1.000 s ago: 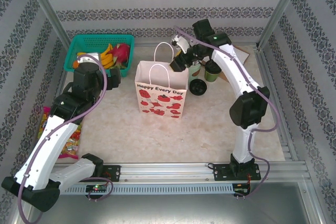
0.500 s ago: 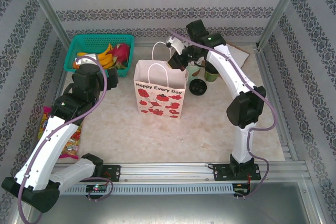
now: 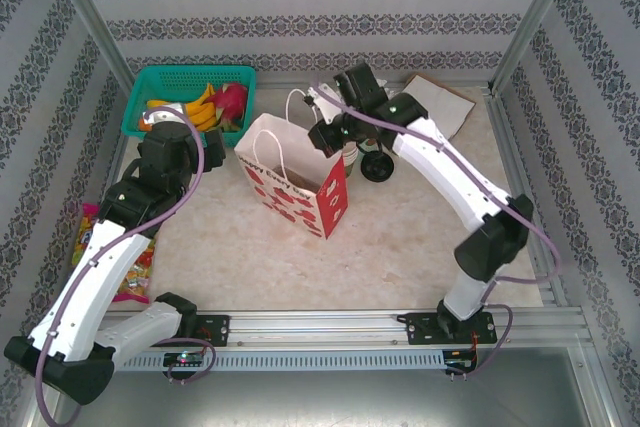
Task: Pack the takeout coffee
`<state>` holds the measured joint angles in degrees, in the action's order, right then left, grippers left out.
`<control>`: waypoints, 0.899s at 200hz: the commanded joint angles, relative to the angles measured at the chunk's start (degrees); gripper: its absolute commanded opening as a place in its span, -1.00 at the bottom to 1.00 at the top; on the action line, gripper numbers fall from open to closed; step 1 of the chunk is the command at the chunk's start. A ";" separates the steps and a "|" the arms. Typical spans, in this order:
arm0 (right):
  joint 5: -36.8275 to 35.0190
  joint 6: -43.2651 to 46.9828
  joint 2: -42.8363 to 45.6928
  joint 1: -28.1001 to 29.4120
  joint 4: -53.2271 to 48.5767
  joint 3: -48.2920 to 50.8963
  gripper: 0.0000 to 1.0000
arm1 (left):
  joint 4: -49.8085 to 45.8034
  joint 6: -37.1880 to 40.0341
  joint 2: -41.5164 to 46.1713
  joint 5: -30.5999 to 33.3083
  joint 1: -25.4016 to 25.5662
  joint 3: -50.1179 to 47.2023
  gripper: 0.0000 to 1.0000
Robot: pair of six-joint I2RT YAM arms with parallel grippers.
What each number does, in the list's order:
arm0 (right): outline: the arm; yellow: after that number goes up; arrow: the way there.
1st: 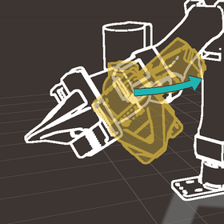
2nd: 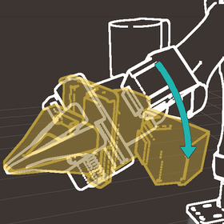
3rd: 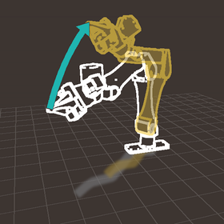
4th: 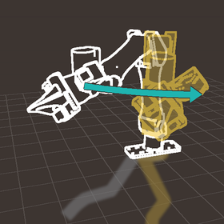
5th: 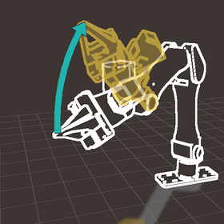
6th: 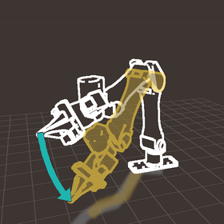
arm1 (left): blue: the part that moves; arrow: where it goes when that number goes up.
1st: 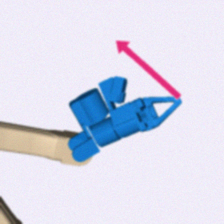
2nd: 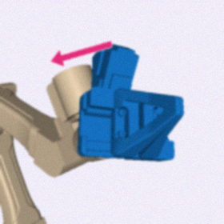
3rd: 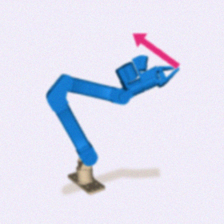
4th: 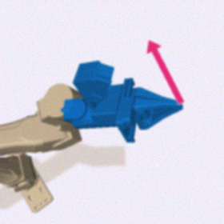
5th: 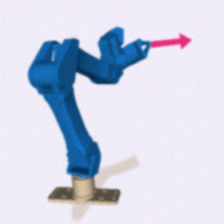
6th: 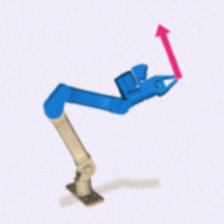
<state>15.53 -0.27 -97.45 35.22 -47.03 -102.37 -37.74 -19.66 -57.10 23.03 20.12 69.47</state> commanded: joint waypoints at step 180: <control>-34.66 -36.61 22.70 13.84 13.76 30.67 -1.00 | -1.67 -9.32 -6.56 -13.03 -0.95 -0.76 0.99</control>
<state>-14.74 -33.34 -75.40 47.64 -34.74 -72.79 -40.29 -27.94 -63.20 11.64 19.75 67.94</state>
